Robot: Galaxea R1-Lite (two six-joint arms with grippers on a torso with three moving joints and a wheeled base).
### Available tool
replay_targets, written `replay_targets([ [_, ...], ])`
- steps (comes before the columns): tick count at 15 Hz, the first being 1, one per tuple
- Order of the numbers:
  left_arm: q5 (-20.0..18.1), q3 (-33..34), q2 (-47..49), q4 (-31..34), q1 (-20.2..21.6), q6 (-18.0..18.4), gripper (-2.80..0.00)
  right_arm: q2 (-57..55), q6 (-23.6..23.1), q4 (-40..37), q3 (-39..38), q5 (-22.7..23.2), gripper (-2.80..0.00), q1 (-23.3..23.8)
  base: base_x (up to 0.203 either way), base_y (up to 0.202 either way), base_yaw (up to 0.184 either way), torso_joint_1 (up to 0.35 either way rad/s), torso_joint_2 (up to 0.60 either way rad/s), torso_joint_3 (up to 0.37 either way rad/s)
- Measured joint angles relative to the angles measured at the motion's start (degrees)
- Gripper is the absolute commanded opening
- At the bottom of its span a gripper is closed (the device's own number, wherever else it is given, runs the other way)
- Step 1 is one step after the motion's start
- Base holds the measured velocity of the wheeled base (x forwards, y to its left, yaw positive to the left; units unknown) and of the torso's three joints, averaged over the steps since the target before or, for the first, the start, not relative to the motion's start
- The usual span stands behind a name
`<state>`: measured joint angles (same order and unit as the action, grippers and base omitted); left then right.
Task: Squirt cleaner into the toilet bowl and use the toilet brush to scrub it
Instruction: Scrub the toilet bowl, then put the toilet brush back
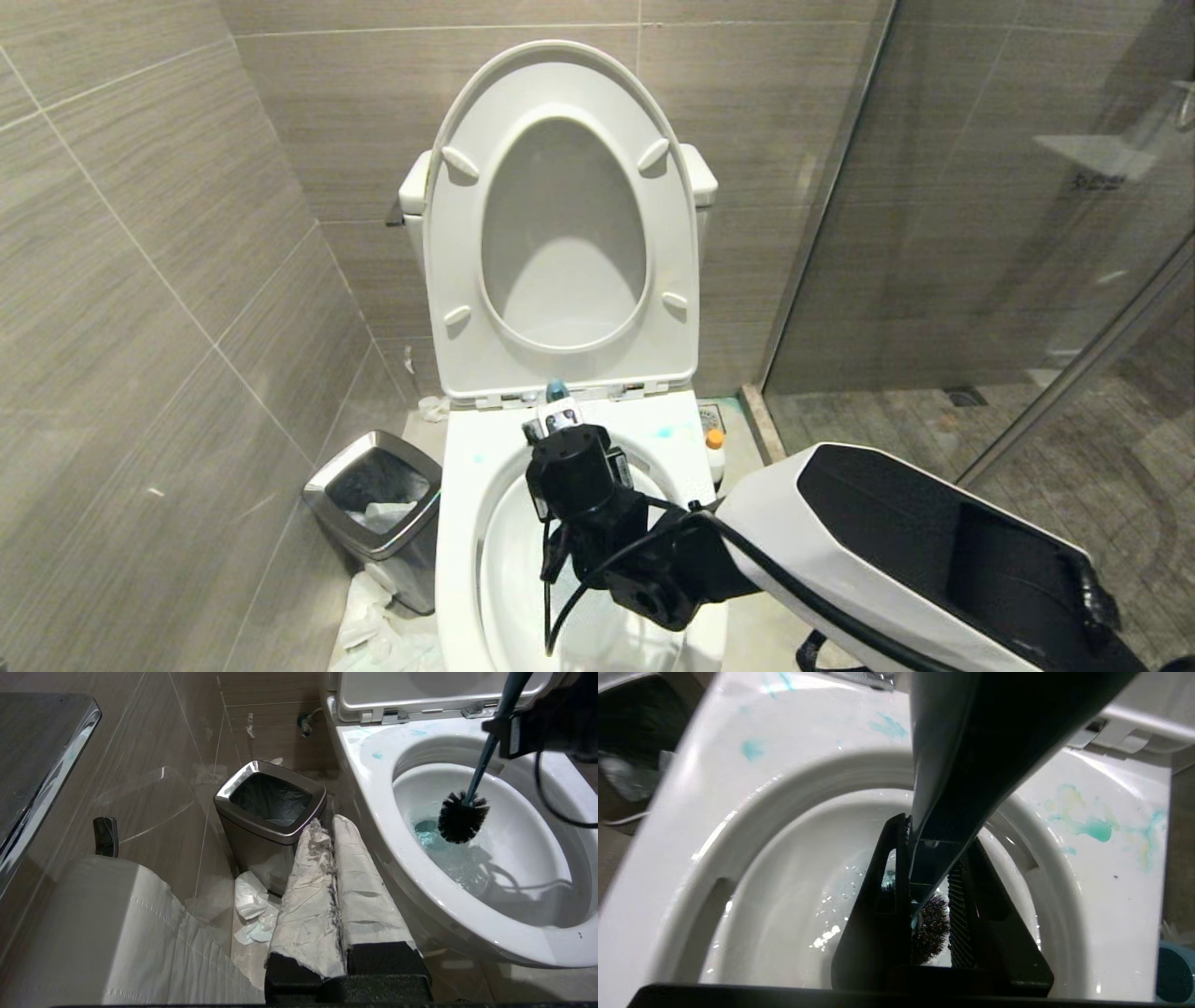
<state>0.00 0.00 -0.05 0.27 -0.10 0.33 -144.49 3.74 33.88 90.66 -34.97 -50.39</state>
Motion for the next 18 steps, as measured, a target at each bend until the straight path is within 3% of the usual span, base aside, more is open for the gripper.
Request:
replay_targets([
  [7,0.0,0.0,0.0,0.0,0.0,0.0,-2.8,24.3,1.7,0.7,-19.2,0.2,-2.8,-3.8,0.0,0.0,0.0,0.0,0.0,0.0],
  [12,0.0,0.0,0.0,0.0,0.0,0.0,-2.8,41.9,0.3,-7.4,-23.9,0.7,-2.8,-3.9,0.0,0.0,0.0,0.0,0.0,0.0],
  [15,0.0,0.0,0.0,0.0,0.0,0.0,-2.8,48.9,-1.6,-12.7,-24.3,0.5,-2.8,1.7,0.0,0.0,0.0,0.0,0.0,0.0],
  [18,0.0,0.0,0.0,0.0,0.0,0.0,-2.8,52.6,-3.2,-13.2,-25.4,2.3,-2.8,11.7,0.0,0.0,0.0,0.0,0.0,0.0],
])
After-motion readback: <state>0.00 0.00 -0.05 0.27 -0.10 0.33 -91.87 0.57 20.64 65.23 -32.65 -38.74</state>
